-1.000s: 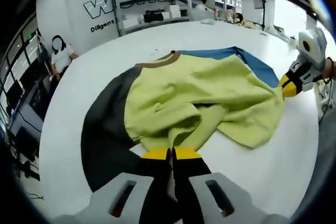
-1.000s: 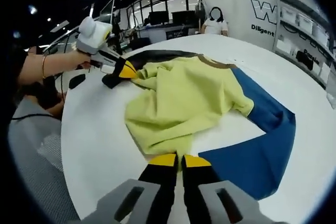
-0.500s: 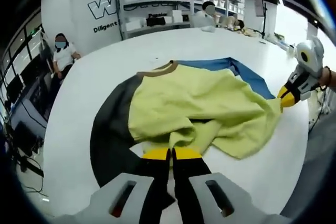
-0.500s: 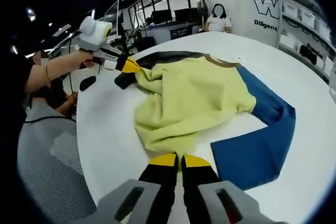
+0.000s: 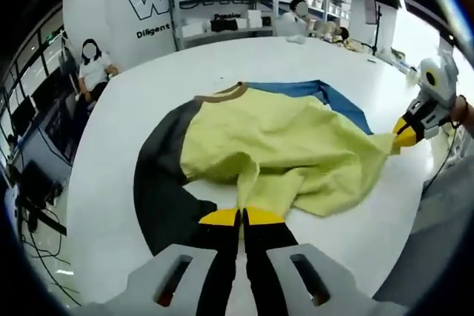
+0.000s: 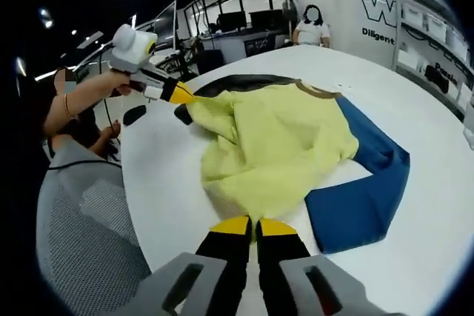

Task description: Fold the garment on the visible template until the final outline fits inside the template.

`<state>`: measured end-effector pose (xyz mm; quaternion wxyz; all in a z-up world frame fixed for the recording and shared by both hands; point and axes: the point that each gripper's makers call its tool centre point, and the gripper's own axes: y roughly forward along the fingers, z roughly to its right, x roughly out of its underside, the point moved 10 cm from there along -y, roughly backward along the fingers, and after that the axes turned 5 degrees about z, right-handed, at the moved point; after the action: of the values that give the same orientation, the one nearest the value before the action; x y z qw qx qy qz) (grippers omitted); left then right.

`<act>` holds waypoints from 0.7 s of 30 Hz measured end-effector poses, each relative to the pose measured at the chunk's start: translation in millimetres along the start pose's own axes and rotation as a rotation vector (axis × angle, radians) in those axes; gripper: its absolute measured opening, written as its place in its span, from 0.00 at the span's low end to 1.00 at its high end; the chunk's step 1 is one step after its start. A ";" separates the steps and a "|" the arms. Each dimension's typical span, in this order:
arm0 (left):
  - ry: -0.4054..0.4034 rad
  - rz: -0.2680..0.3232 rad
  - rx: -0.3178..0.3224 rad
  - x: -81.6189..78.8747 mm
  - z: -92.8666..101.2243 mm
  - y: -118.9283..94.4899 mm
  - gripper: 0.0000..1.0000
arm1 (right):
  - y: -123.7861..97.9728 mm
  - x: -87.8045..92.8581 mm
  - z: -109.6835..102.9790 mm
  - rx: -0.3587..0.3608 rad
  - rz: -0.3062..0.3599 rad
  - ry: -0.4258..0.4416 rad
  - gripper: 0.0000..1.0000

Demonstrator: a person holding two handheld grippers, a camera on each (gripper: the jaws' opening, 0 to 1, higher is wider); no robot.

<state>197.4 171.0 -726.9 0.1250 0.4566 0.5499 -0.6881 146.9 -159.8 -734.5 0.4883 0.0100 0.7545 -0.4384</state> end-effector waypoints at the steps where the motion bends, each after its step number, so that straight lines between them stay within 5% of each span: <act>1: -0.001 -0.001 -0.002 -0.1 0.2 -1.6 0.01 | -1.4 -0.1 -0.2 -0.002 -0.001 0.000 0.00; 15: -0.077 -0.025 -0.017 8.8 -3.3 -28.1 0.01 | -14.9 7.2 1.3 0.006 -0.027 0.051 0.00; 21: -0.102 0.011 -0.041 17.2 -12.6 -23.8 0.01 | -13.7 11.2 5.9 0.047 -0.029 0.050 0.00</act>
<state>178.1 196.3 -724.5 0.1660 0.4215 0.5541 -0.6984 139.3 -176.8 -734.8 0.4626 0.0216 0.7560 -0.4626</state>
